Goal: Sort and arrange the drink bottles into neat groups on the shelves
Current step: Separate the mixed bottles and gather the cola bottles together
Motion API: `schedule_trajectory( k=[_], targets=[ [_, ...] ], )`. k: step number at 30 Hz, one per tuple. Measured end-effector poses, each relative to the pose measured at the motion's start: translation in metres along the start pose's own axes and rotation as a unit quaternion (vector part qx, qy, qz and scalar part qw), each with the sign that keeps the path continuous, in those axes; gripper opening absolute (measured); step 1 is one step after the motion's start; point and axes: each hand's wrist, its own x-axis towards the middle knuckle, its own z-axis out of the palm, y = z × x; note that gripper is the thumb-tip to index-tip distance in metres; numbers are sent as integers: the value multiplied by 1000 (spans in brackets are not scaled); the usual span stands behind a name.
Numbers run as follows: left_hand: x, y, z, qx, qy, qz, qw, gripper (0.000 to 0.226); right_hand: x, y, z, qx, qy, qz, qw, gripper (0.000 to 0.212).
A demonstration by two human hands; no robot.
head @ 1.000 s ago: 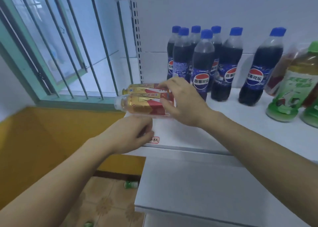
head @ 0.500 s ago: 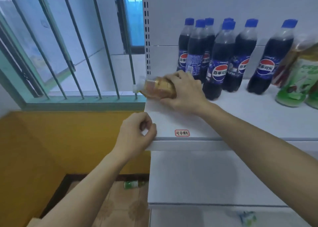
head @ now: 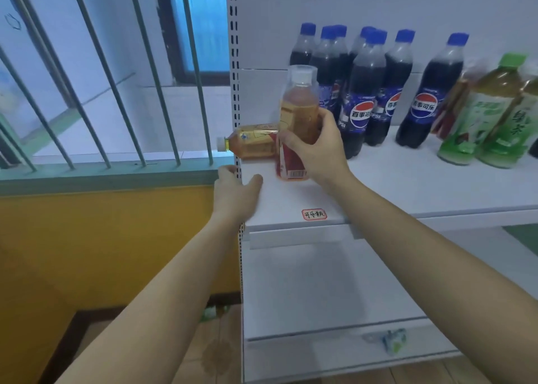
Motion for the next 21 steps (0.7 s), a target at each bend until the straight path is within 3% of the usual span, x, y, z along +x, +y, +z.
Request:
schedule_trajectory(
  k=[2,3,5,6,8,11,14,18,21],
  targets=[
    [-2,4,1,30,1,14,999,61,-10,-8,-1,-5,68,-52,996,86],
    [-4,5,1,35,-4,16,999,61,-16,-14,-1,-28,125,-120,984,84],
    [-4,7,2,32,-28,3,999,61,-26,-28,1,-75,203,-314,924,64],
    [-4,7,2,25,-43,-6,999,62,-28,-36,5,-98,196,-405,888,48],
    [-4,9,1,8,-70,-20,997,66,-28,-53,20,-161,87,-501,846,25],
    [-7,12,-2,15,-81,-6,997,71,-12,-75,54,-374,-148,-411,818,33],
    [-9,12,-3,31,-67,-4,997,65,18,-81,76,-527,-272,-277,756,49],
    [-9,11,-1,41,-63,-7,997,65,46,-86,85,-562,-310,-234,730,43],
    [-9,12,-1,72,-61,-3,996,64,50,-88,91,-596,-338,-214,697,59]
  ],
)
